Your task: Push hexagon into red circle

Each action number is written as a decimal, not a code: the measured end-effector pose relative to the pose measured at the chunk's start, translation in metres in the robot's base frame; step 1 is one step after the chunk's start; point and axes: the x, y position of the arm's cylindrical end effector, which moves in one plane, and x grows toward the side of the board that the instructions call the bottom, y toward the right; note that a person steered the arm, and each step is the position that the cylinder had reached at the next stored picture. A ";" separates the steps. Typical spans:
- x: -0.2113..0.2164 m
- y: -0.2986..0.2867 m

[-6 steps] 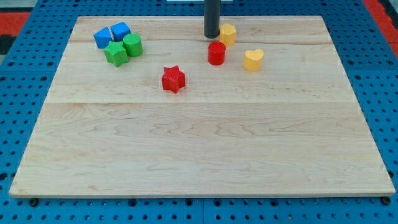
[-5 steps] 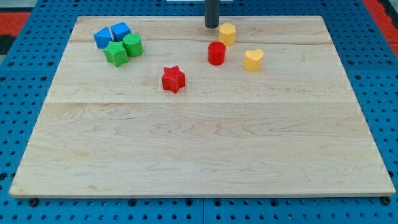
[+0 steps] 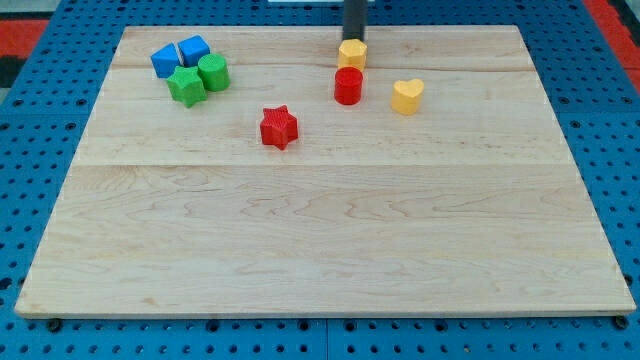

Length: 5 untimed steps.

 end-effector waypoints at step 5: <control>0.046 0.083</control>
